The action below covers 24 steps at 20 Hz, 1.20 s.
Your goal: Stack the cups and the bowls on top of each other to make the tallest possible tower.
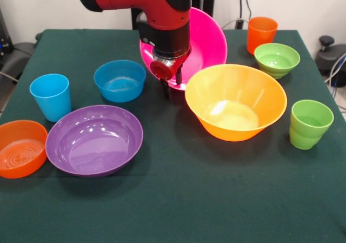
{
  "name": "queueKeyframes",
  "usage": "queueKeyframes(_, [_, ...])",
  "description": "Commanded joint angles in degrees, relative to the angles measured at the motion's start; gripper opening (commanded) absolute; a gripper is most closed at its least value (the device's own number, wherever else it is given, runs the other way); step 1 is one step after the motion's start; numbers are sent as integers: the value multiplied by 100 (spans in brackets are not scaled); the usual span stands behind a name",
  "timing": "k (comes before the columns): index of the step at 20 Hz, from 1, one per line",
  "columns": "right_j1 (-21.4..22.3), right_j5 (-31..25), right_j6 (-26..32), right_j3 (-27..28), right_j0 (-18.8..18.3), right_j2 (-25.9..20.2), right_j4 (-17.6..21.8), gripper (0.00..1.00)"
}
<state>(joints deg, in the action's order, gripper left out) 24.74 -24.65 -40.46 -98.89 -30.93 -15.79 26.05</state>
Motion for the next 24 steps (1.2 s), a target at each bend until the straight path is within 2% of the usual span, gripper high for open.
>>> queueKeyframes(1, [-507, 667, -856, 537, 208, -46, 342, 100])
queueKeyframes(9, [83, 340, -696, -19, 21, -105, 320, 100])
queueKeyframes(14, [920, 101, -605, -814, -192, -145, 265, 100])
queueKeyframes(20, [1750, -254, -541, -1453, -315, -219, 71, 100])
queueKeyframes(24, [2004, -514, -529, -1559, -299, -251, -59, 100])
